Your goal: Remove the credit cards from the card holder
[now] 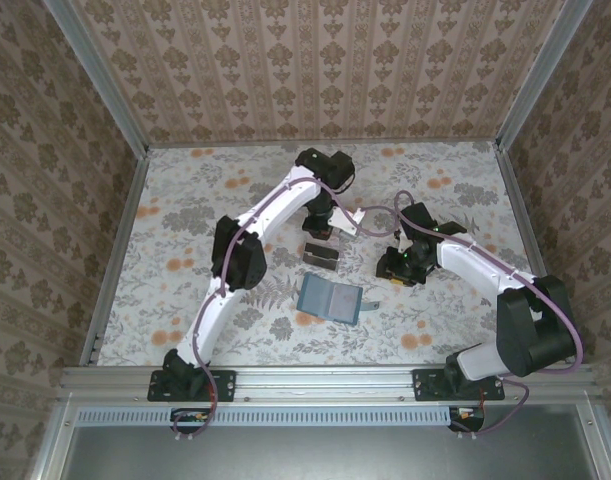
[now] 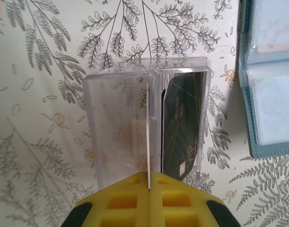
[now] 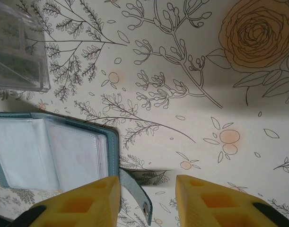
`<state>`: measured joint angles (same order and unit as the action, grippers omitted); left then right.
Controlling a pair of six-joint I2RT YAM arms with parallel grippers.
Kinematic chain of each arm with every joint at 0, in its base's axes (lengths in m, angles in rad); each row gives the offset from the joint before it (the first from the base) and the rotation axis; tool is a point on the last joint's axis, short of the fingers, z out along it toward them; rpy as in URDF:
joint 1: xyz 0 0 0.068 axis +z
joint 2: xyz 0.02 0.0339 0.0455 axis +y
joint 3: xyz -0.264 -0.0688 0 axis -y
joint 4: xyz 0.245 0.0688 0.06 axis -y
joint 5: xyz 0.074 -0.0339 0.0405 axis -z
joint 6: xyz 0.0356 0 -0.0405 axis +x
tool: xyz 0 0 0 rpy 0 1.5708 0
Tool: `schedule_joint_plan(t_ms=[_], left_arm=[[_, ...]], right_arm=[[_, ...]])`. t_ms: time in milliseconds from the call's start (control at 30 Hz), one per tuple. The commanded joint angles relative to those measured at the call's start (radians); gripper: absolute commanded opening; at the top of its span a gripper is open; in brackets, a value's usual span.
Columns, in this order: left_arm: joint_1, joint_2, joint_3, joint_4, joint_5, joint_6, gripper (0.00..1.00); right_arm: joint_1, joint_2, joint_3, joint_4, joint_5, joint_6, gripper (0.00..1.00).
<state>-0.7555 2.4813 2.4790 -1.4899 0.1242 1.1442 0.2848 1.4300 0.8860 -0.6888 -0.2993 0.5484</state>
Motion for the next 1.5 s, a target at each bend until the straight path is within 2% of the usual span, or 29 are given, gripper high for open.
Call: schedule_joint_plan(t_ms=[0, 67, 133, 233, 500, 700, 867, 1000, 1200, 1267, 1333, 1400, 1467], left_arm=[[0.009, 0.03, 0.053, -0.057, 0.015, -0.016, 0.07], [0.009, 0.03, 0.061, -0.043, 0.004, -0.021, 0.17], [0.011, 0.023, 0.072, -0.019, -0.005, -0.027, 0.32], [0.014, -0.003, 0.08, 0.021, -0.015, -0.025, 0.39], [0.011, -0.058, 0.074, 0.122, -0.075, -0.058, 0.43], [0.006, -0.134, -0.002, 0.182, -0.072, -0.171, 0.41], [0.011, -0.285, -0.241, 0.421, -0.07, -0.399, 0.38], [0.01, -0.413, -0.43, 0.595, -0.11, -0.629, 0.37], [0.031, -0.543, -0.622, 0.726, -0.125, -1.004, 0.36], [0.046, -0.579, -0.687, 0.763, -0.088, -1.136, 0.36], [0.058, -0.628, -0.786, 0.845, -0.004, -1.232, 0.34], [0.062, -0.691, -0.908, 0.956, 0.013, -1.357, 0.33], [0.065, -0.726, -0.977, 0.998, 0.032, -1.443, 0.33]], right_arm=[[-0.004, 0.007, -0.013, -0.003, -0.021, -0.013, 0.37], [-0.005, 0.011, -0.007, -0.005, -0.021, -0.014, 0.37], [-0.005, 0.012, 0.0, -0.008, -0.022, -0.015, 0.37], [-0.005, 0.007, 0.009, -0.015, -0.021, -0.017, 0.37], [-0.006, -0.016, 0.013, -0.019, -0.021, -0.011, 0.37], [-0.004, -0.031, 0.003, -0.013, -0.039, -0.001, 0.37], [-0.002, -0.09, -0.043, 0.026, -0.082, 0.028, 0.37], [0.01, -0.122, -0.078, 0.043, -0.102, 0.053, 0.37], [0.064, -0.142, -0.122, 0.09, -0.148, 0.096, 0.37], [0.088, -0.143, -0.142, 0.123, -0.171, 0.119, 0.37], [0.113, -0.141, -0.156, 0.148, -0.188, 0.138, 0.37], [0.136, -0.13, -0.16, 0.147, -0.184, 0.143, 0.37], [0.148, -0.122, -0.166, 0.147, -0.177, 0.145, 0.37]])
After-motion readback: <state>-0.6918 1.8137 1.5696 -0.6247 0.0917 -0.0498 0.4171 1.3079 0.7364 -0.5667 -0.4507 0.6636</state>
